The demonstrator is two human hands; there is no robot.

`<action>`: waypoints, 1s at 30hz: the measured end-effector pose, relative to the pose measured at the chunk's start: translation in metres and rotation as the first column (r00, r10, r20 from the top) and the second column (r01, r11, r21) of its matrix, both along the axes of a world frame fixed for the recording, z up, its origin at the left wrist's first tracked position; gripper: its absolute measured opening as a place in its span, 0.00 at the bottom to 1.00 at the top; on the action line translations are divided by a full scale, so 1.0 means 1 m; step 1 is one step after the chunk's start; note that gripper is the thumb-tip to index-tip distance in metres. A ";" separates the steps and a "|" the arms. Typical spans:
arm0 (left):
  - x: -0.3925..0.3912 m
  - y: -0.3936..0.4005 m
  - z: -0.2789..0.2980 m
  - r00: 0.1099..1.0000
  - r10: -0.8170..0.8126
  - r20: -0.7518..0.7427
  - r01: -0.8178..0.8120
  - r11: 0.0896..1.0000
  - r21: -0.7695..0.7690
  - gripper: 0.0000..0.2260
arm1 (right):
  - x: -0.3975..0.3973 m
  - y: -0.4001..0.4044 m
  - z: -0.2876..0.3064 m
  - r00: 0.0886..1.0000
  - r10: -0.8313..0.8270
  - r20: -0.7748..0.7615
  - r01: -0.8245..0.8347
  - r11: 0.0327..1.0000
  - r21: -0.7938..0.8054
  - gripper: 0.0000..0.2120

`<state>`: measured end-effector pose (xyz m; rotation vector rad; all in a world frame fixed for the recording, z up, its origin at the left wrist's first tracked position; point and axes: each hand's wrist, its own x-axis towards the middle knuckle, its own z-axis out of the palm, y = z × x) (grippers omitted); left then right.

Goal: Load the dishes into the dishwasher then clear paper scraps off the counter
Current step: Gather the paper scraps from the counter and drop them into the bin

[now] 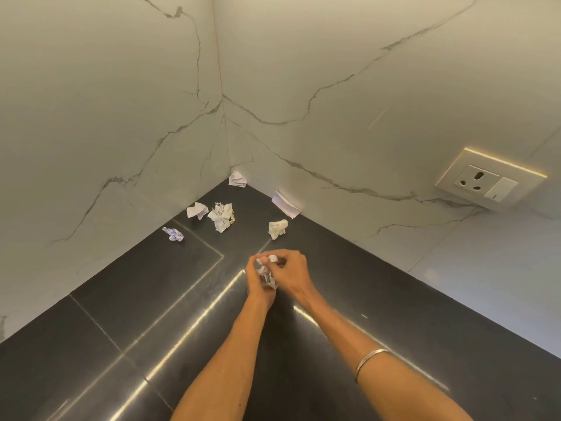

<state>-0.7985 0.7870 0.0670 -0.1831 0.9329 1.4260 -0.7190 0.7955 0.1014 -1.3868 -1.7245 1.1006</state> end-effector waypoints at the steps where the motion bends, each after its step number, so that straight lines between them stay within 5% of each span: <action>1: -0.002 -0.003 0.000 1.000 -0.017 0.015 0.016 1.000 0.024 0.19 | -0.005 -0.008 -0.003 0.997 0.058 0.053 -0.059 0.998 0.028 0.05; 4: -0.012 -0.014 -0.002 0.998 -0.025 0.055 0.026 1.000 -0.006 0.26 | -0.009 -0.023 -0.013 0.962 0.179 0.206 -0.193 0.980 0.049 0.11; 8: -0.018 -0.027 0.003 0.995 0.036 0.095 -0.027 0.995 -0.099 0.24 | -0.017 -0.034 -0.017 0.863 0.306 0.401 -0.356 0.933 0.055 0.11; 16: -0.016 -0.033 0.024 0.982 0.074 0.175 -0.058 0.994 -0.094 0.17 | -0.021 -0.027 -0.019 0.931 0.158 0.328 -0.202 0.974 0.106 0.12; 19: -0.028 -0.030 0.024 0.967 0.078 0.243 -0.068 0.997 -0.046 0.16 | -0.024 -0.020 -0.017 0.939 0.082 0.334 -0.139 0.979 0.150 0.22; 24: -0.050 -0.010 -0.001 0.961 0.162 0.224 -0.153 0.987 -0.057 0.14 | -0.032 0.005 -0.018 0.931 0.210 0.297 -0.224 0.975 0.012 0.38; 30: -0.077 0.022 0.000 0.969 0.190 0.161 -0.193 0.981 0.009 0.16 | -0.036 0.044 -0.025 0.948 0.184 0.261 -0.225 0.964 0.138 0.36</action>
